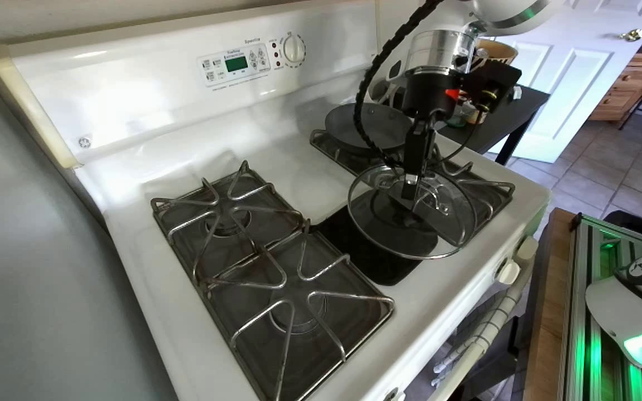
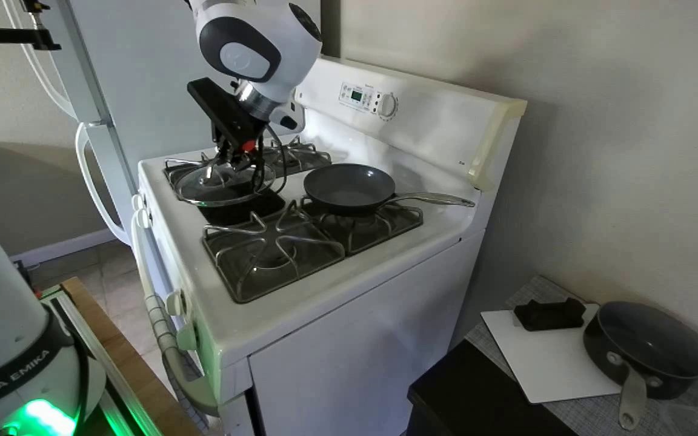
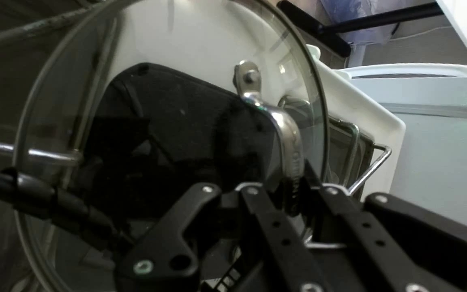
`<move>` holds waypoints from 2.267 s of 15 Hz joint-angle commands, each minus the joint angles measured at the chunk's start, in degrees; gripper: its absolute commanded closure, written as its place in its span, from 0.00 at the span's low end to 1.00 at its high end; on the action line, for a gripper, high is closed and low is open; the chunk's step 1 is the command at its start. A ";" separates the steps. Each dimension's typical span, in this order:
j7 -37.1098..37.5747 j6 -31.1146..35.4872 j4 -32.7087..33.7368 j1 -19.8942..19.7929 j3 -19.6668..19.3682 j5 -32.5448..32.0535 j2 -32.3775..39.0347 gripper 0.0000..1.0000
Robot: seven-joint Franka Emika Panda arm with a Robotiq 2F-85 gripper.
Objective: Remove the glass lid from the pan and put it on the black potholder
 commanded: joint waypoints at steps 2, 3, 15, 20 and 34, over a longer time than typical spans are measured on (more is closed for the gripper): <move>-2.27 0.74 1.18 1.35 0.63 1.28 1.25 1.00; -2.69 0.99 1.56 1.50 0.80 1.48 1.84 1.00; -5.96 2.00 6.87 1.90 3.26 1.89 9.96 1.00; -6.63 4.47 8.79 1.60 4.04 2.95 13.26 1.00; -5.30 4.52 8.60 1.33 4.11 -1.88 12.49 1.00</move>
